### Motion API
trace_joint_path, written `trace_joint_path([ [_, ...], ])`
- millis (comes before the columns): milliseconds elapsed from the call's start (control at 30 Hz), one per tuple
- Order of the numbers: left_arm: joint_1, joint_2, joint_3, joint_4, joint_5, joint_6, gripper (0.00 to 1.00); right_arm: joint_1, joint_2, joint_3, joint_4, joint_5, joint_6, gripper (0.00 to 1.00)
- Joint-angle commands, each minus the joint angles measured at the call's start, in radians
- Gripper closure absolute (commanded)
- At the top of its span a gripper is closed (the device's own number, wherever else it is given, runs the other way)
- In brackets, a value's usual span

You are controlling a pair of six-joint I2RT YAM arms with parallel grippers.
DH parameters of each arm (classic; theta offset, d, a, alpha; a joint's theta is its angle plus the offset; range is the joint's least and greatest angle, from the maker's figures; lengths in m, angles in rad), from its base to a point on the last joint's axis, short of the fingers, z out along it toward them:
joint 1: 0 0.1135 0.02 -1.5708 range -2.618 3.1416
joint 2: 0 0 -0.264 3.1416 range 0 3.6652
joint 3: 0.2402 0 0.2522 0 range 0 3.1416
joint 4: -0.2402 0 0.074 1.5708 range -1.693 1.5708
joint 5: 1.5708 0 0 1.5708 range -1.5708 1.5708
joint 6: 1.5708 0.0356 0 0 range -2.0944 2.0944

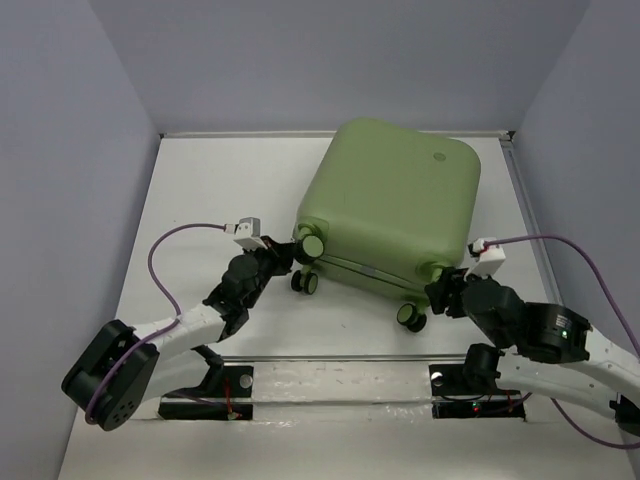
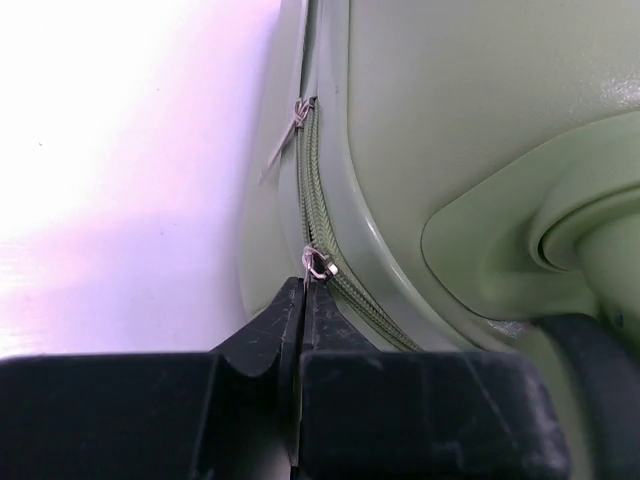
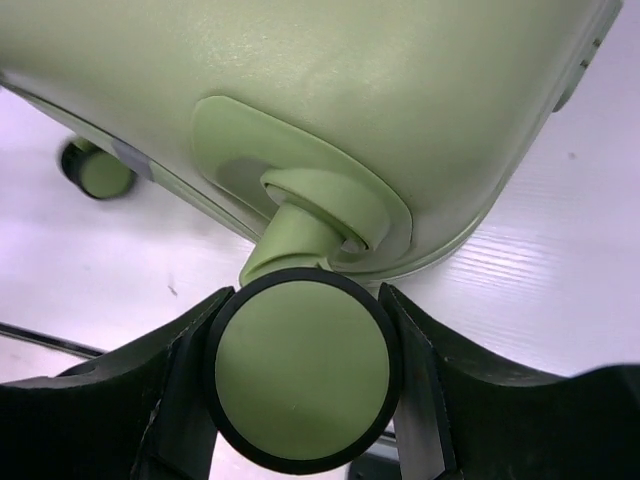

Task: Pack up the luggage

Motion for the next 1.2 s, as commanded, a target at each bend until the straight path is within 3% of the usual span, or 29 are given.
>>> trace_joint_path([
  [0, 0.062, -0.003, -0.042, 0.067, -0.196, 0.076, 0.94, -0.008, 0.196, 0.22, -0.001, 0.036, -0.079, 0.23],
  [100, 0.061, -0.028, -0.055, 0.073, -0.147, 0.074, 0.94, -0.008, 0.324, 0.307, -0.039, 0.008, -0.107, 0.12],
  [233, 0.058, -0.057, -0.053, 0.058, -0.113, 0.086, 0.94, -0.008, 0.352, 0.387, -0.042, -0.039, -0.182, 0.07],
  [367, 0.056, -0.086, -0.028, 0.035, -0.053, 0.117, 0.94, -0.008, 0.392, 0.52, -0.145, 0.091, -0.175, 0.01],
  [533, 0.043, -0.115, -0.004, 0.01, 0.017, 0.14, 0.94, -0.008, 0.361, 0.566, -0.131, 0.302, -0.144, 0.0],
  [733, -0.037, -0.157, 0.016, -0.034, 0.01, 0.184, 0.94, -0.032, 0.416, 0.601, -0.012, 0.327, -0.21, 0.0],
  [833, -0.071, -0.187, 0.021, -0.059, 0.01, 0.206, 0.94, -0.211, 0.487, 0.543, 0.091, 0.109, -0.281, 0.0],
  [933, -0.079, -0.219, 0.019, -0.085, 0.01, 0.211, 0.94, -0.366, 0.579, 0.468, 0.199, 0.002, -0.309, 0.0],
  [967, -0.082, -0.235, 0.015, -0.088, 0.014, 0.212, 0.94, -0.485, 0.582, 0.451, 0.241, -0.037, -0.328, 0.0],
  [1000, -0.083, -0.242, 0.013, -0.094, 0.02, 0.212, 0.94, -0.567, 0.577, 0.437, 0.329, -0.173, -0.346, 0.0],
  [1100, -0.089, -0.259, 0.008, -0.109, 0.029, 0.217, 0.94, -0.853, 0.562, 0.402, 0.431, -0.318, -0.363, 0.0],
  [1167, -0.094, -0.259, 0.008, -0.109, 0.036, 0.217, 0.94, -0.969, 0.573, 0.391, 0.462, -0.488, -0.359, 0.0],
])
